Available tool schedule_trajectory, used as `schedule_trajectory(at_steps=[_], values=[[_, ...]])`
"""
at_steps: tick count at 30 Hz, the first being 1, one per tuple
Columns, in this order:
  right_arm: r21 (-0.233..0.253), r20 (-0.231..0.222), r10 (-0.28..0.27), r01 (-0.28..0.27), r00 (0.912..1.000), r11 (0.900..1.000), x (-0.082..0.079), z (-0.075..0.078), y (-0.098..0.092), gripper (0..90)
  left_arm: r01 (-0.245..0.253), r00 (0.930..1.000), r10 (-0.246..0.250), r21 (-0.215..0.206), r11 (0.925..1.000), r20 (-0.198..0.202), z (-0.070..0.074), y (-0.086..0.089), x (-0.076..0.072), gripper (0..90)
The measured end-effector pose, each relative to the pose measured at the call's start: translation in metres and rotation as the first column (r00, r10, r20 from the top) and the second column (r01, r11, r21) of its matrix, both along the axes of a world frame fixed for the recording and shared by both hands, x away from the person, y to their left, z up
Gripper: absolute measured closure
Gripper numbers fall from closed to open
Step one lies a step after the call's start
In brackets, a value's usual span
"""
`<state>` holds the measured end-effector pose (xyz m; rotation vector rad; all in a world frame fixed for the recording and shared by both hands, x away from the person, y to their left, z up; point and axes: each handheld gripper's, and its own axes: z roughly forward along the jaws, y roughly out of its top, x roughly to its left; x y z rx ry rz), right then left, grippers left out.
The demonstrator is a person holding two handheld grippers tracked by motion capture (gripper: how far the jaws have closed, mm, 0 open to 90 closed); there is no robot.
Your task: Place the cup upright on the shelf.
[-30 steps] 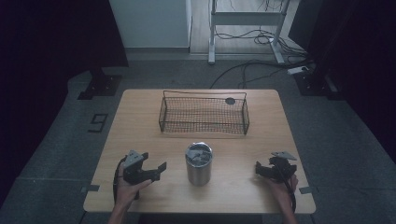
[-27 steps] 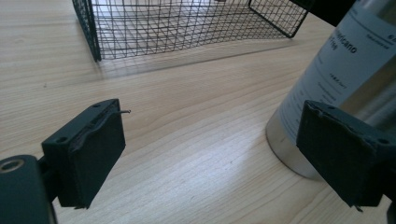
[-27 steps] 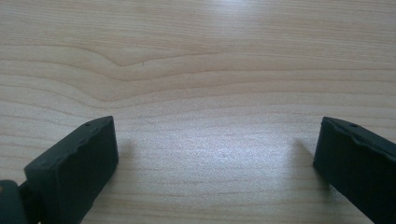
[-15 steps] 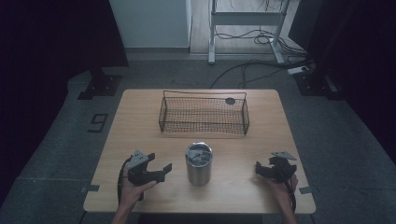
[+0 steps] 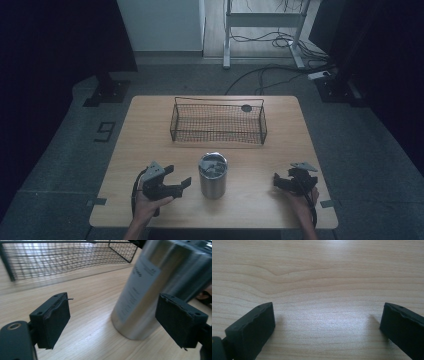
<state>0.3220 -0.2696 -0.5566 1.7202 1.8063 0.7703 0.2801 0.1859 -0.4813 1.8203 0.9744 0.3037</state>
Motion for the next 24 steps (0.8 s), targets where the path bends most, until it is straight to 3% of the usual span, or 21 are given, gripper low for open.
schedule_trajectory(at_steps=[18,24], values=[[0.0,0.0,0.0,0.0,1.0,1.0,0.0,0.0,0.0,0.0,0.121,0.9919,-0.122,0.027,0.9923,0.034,0.012,-0.032,-0.003,3.5],[0.0,0.0,0.0,0.0,1.0,1.0,0.0,0.0,0.0,0.0,0.145,0.9884,-0.147,0.062,0.9875,0.037,0.011,-0.046,0.0,0.5]])
